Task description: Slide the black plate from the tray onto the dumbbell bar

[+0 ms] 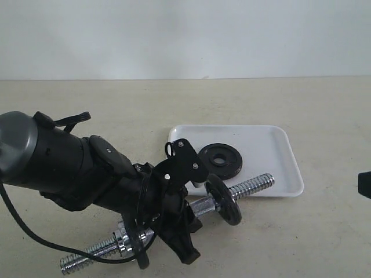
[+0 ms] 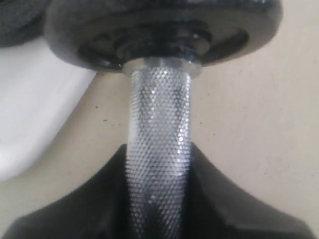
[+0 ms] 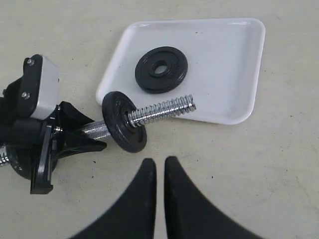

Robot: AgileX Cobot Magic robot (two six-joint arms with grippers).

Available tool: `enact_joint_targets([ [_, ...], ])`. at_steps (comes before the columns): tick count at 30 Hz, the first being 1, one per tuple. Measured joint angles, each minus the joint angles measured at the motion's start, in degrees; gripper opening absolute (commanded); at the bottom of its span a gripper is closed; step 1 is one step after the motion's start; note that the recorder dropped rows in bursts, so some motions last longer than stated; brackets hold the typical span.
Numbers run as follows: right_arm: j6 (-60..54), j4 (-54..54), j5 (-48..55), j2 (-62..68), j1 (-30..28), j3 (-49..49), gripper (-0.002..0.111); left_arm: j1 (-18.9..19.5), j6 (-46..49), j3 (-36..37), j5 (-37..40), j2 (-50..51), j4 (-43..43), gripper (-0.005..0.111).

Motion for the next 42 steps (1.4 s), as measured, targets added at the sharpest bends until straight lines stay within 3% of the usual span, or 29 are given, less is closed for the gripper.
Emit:
enact_joint_targets([
  [23,0.0,0.0,0.1,0.0,0.0,0.0,0.001,0.0,0.3,0.0,-0.1,0.1,0.3,0.004],
  [42,-0.2,0.0,0.1,0.0,0.0,0.0,0.001,0.0,-1.7,0.1,5.5,-0.7,0.7,0.004],
])
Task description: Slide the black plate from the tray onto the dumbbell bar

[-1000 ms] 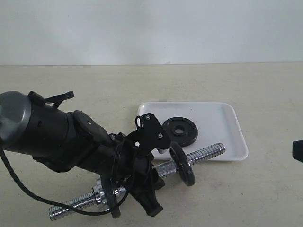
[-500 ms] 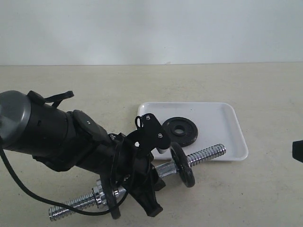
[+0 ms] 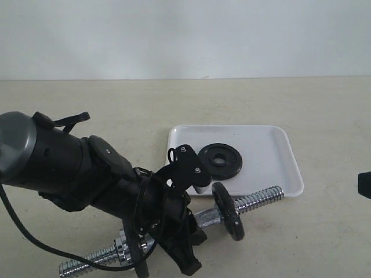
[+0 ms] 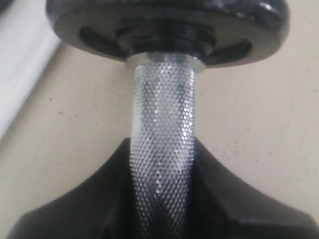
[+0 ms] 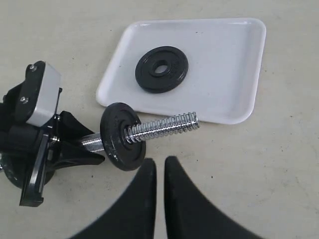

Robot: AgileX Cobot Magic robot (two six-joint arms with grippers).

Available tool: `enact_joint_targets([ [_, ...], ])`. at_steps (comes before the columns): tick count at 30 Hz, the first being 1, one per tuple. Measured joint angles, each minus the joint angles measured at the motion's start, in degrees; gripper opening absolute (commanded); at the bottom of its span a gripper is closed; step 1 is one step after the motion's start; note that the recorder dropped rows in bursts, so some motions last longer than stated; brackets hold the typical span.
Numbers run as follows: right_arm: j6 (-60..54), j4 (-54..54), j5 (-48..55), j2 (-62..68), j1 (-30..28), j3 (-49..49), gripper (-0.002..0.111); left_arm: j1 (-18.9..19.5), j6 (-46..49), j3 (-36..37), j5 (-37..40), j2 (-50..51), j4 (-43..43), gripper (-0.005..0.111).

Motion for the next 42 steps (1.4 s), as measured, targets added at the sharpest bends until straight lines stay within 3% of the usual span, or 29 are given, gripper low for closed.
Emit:
enact_joint_targets([
  [15,0.0,0.0,0.0,0.0,0.0,0.0,0.001,0.0,-0.1,1.4,0.1,-11.4,2.4,0.004],
  [24,-0.2,0.0,0.0,0.0,0.0,0.0,0.001,0.0,-1.2,1.4,0.7,-12.4,3.5,0.004],
  [42,-0.3,0.0,0.0,0.0,0.0,0.0,0.001,0.0,-4.0,7.4,-10.7,-13.1,4.9,0.004],
])
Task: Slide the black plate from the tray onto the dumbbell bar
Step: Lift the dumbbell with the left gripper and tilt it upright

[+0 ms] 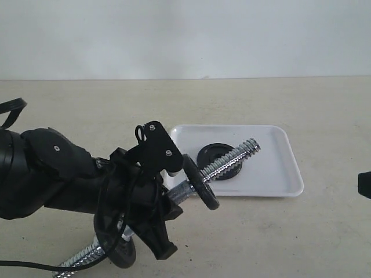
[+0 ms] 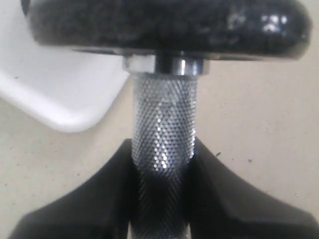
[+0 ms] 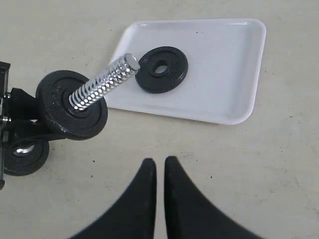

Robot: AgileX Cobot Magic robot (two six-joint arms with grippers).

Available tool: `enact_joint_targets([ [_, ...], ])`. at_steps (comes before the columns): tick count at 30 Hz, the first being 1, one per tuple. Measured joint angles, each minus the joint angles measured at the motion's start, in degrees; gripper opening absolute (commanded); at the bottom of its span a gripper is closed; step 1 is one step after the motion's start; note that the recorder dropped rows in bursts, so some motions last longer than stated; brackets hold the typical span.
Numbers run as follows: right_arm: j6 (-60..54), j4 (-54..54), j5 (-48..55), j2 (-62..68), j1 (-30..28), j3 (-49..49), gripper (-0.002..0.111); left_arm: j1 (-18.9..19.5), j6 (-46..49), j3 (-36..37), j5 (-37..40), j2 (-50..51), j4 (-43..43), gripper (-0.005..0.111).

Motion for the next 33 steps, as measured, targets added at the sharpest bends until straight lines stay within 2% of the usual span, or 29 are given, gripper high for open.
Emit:
enact_joint_targets([
  [11,0.0,0.0,0.0,0.0,0.0,0.0,0.001,0.0,-0.6,3.5,-8.5,-4.8,-3.9,0.004],
  [17,-0.2,0.1,0.0,0.0,0.0,0.0,0.001,0.0,0.1,4.7,-13.2,-6.0,-9.8,0.004],
  [23,-0.3,0.1,0.0,0.0,0.0,0.0,0.001,0.0,5.4,6.8,-19.9,-6.4,-18.4,0.004],
  [28,-0.3,0.1,0.0,0.0,0.0,0.0,0.001,0.0,11.9,7.5,-26.0,-6.4,-29.7,0.004],
  [33,-0.3,0.4,0.0,0.0,0.0,0.0,0.001,0.0,16.5,7.6,-28.8,-6.7,-31.8,0.004],
])
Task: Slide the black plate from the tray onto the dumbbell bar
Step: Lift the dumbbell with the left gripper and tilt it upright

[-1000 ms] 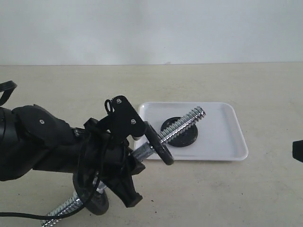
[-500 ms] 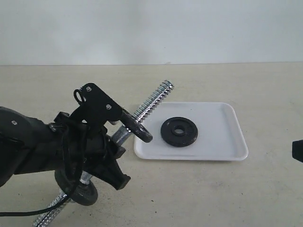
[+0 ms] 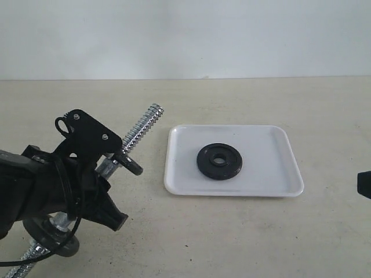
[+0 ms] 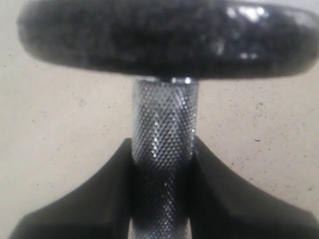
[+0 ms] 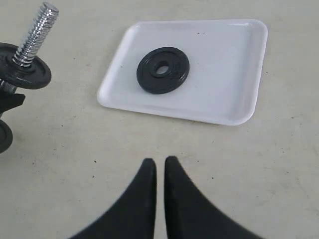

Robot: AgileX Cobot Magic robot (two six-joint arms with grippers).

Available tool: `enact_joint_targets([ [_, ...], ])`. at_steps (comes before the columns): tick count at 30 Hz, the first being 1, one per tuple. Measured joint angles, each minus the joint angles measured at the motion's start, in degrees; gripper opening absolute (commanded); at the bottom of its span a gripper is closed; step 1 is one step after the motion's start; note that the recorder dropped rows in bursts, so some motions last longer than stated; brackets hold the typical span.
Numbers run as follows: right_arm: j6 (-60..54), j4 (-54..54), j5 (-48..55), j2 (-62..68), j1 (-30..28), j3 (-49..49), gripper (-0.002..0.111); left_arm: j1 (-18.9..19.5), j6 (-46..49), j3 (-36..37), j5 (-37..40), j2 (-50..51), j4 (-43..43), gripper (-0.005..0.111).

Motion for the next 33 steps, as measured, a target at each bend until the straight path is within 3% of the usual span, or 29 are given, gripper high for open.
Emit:
enact_joint_targets([
  [33,-1.7,0.5,3.8,0.0,0.0,0.0,0.001,0.0,0.8,0.0,-0.6,-0.7,0.0,0.004],
])
